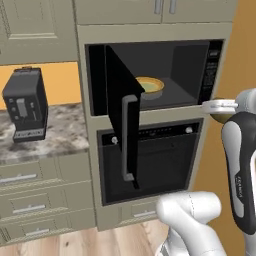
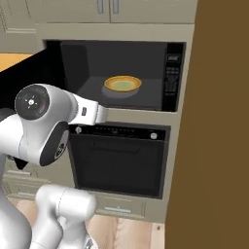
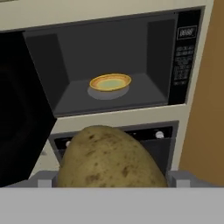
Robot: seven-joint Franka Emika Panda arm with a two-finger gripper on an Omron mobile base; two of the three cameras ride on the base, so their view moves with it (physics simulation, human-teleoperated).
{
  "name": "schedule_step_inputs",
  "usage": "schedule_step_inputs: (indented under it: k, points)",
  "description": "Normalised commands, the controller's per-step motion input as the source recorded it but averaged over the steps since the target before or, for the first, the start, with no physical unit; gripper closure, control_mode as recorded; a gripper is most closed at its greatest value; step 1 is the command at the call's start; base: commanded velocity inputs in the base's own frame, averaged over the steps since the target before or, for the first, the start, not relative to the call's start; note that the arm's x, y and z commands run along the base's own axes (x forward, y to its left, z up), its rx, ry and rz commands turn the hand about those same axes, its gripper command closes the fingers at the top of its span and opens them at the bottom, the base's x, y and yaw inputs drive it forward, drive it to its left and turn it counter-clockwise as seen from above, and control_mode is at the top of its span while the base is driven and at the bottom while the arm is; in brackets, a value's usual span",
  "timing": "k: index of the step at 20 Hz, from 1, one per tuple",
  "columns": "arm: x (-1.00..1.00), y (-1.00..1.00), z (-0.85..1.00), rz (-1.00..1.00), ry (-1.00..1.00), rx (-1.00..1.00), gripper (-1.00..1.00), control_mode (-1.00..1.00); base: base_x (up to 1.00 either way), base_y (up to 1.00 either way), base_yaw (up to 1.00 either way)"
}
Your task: Retrieve the reheated potato from the microwave, then place the potato, cheese, and condiment on the cutting board.
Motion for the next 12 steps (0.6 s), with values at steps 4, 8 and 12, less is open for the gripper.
schedule_step_inputs:
  k: [4,8,12]
  points:
    - [0.0,0.0,0.0,0.0,0.0,0.0,1.0,1.0,-0.58,-0.09,-0.02]
    - [0.0,0.0,0.0,0.0,0.0,0.0,1.0,1.0,-0.59,-0.04,-0.03]
    - [0.0,0.0,0.0,0.0,0.0,0.0,1.0,1.0,-0.63,0.0,-0.03]
